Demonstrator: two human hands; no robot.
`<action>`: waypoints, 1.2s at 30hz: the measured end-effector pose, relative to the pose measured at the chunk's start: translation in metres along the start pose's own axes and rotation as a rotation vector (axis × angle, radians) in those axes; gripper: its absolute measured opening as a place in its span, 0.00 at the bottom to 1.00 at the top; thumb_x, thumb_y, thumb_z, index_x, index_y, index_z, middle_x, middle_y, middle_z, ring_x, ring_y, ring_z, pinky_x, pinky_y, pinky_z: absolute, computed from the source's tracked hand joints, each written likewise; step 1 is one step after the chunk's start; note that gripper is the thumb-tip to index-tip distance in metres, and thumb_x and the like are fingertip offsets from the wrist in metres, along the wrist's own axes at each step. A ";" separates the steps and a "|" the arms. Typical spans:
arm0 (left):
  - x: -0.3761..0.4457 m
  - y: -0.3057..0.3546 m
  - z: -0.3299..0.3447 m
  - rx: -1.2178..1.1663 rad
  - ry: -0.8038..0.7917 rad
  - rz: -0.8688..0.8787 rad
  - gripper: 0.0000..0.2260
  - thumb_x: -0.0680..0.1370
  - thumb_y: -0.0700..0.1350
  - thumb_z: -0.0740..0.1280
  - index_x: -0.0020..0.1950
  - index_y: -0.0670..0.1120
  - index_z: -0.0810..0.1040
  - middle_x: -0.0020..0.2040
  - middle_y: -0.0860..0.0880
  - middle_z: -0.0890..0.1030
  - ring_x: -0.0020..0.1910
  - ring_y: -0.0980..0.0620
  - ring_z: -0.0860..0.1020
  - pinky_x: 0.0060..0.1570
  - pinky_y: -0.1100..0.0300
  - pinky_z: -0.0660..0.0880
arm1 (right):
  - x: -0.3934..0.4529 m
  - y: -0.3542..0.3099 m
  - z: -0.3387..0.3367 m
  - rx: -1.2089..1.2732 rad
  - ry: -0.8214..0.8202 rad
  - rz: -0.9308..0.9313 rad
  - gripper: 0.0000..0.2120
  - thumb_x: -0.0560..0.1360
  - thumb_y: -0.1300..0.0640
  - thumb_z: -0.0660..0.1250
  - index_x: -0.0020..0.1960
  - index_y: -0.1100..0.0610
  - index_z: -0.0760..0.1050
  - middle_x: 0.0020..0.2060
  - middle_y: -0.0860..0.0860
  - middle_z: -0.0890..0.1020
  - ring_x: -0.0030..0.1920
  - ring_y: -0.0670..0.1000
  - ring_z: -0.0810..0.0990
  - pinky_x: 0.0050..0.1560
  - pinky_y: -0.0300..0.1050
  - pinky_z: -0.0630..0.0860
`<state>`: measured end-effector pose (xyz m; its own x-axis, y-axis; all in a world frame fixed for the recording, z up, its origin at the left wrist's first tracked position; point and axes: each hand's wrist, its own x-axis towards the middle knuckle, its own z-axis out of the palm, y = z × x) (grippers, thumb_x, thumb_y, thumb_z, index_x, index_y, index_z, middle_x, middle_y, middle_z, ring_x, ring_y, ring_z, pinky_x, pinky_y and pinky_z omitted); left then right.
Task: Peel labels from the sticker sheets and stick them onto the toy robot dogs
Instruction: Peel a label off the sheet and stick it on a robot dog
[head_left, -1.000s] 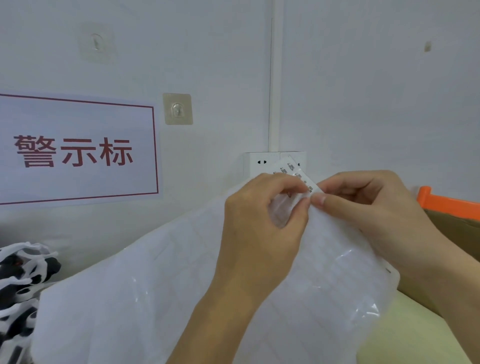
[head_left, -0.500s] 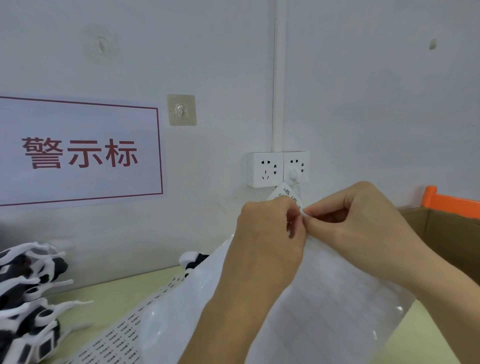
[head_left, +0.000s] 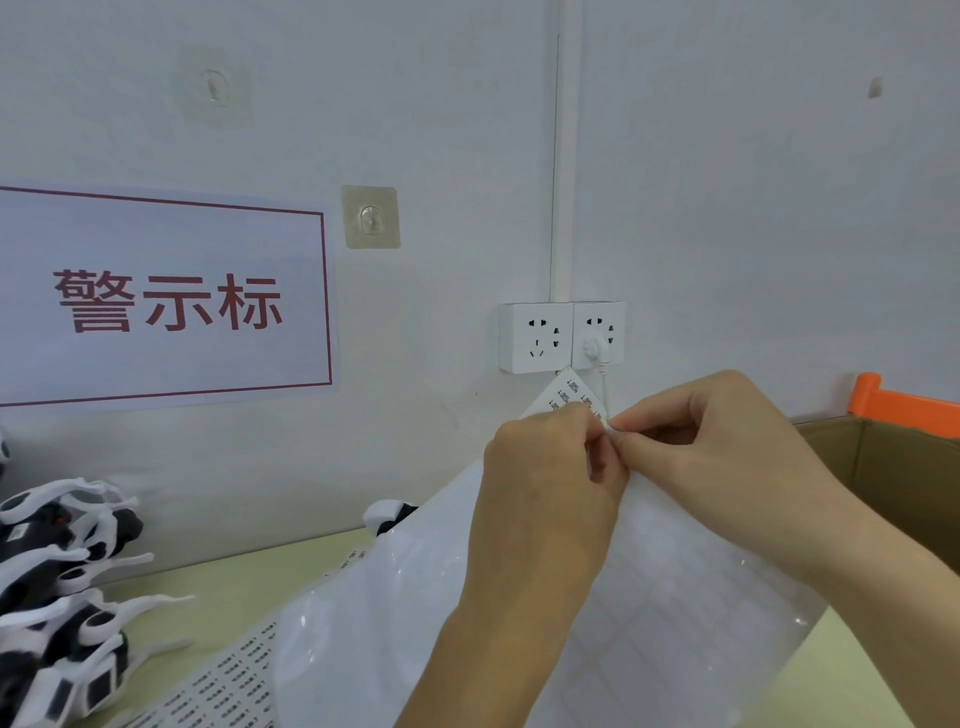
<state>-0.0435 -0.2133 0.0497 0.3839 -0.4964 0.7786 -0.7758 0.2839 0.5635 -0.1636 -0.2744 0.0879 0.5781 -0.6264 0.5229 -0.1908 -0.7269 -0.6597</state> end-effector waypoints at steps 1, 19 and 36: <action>0.000 0.000 0.000 -0.003 0.014 0.009 0.05 0.76 0.39 0.71 0.41 0.41 0.83 0.37 0.46 0.83 0.39 0.45 0.82 0.41 0.47 0.80 | 0.000 0.001 -0.001 0.016 0.002 0.012 0.10 0.73 0.57 0.68 0.38 0.48 0.86 0.37 0.56 0.86 0.45 0.59 0.84 0.49 0.57 0.80; 0.007 -0.001 -0.016 -0.245 -0.124 -0.063 0.06 0.74 0.38 0.75 0.40 0.48 0.84 0.39 0.59 0.84 0.39 0.63 0.83 0.39 0.73 0.77 | 0.002 0.006 -0.011 0.120 -0.054 0.046 0.09 0.74 0.56 0.71 0.41 0.43 0.86 0.38 0.43 0.87 0.43 0.41 0.86 0.48 0.40 0.77; 0.009 -0.002 -0.019 -0.181 -0.191 -0.135 0.04 0.75 0.41 0.73 0.40 0.47 0.85 0.36 0.57 0.85 0.38 0.63 0.83 0.39 0.72 0.76 | 0.005 0.012 -0.015 -0.001 -0.151 0.006 0.11 0.77 0.57 0.70 0.40 0.45 0.87 0.34 0.49 0.86 0.36 0.42 0.81 0.41 0.38 0.75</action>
<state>-0.0286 -0.2032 0.0609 0.3634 -0.6802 0.6366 -0.6157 0.3374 0.7121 -0.1751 -0.2900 0.0908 0.6894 -0.5815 0.4320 -0.1956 -0.7236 -0.6619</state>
